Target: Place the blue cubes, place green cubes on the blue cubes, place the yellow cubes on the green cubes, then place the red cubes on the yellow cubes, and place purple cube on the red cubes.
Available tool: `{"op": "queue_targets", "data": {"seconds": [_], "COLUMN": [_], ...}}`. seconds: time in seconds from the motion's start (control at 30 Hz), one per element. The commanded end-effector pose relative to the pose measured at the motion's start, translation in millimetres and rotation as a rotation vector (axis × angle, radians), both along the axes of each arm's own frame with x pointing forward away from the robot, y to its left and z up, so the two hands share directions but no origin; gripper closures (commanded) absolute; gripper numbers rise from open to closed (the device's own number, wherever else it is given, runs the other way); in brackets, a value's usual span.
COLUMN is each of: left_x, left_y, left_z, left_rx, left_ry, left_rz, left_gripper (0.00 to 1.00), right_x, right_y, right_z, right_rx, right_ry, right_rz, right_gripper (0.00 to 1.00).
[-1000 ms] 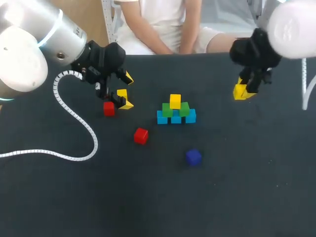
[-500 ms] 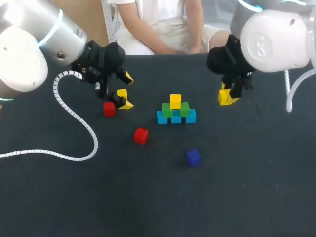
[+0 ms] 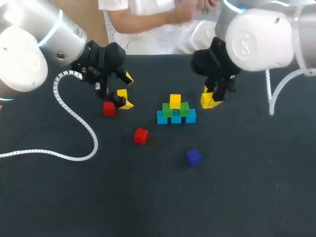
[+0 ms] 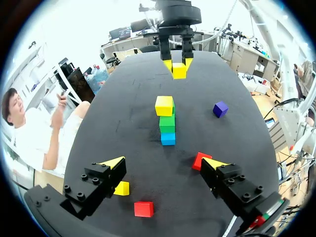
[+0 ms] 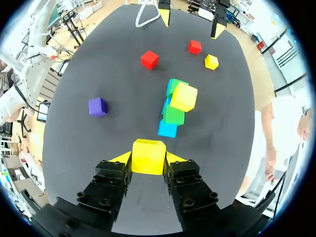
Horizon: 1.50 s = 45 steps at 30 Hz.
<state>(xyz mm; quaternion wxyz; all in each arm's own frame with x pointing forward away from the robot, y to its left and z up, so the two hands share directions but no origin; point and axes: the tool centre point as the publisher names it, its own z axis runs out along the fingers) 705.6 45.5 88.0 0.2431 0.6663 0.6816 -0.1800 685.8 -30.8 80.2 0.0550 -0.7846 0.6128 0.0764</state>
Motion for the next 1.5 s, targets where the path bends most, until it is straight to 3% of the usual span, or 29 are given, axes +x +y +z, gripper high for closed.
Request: {"op": "queue_targets", "data": {"seconds": [0.03,0.6,1.2,1.5], "left_x": [0.2,0.2,0.2,0.2], "left_y": [0.7,0.7,0.7,0.7], "left_z": [0.0,0.0,0.0,0.0], "left_rx": [-0.001,-0.001,-0.001,-0.001], "left_ry": [0.000,0.000,0.000,0.000], "left_rz": [-0.002,-0.002,-0.002,-0.002], "left_gripper": [0.00,0.00,0.00,0.00], "right_x": [8.4,7.9,3.4,4.5], "right_y": [5.7,6.0,22.9,34.2], "right_z": [1.9,3.2,-0.1,-7.5], "right_rx": [0.012,0.022,-0.083,-0.094], "right_ry": [0.029,0.027,0.018,0.018], "right_rz": [0.012,0.020,-0.054,-0.074], "right_gripper": [1.00,1.00,1.00,1.00]}}
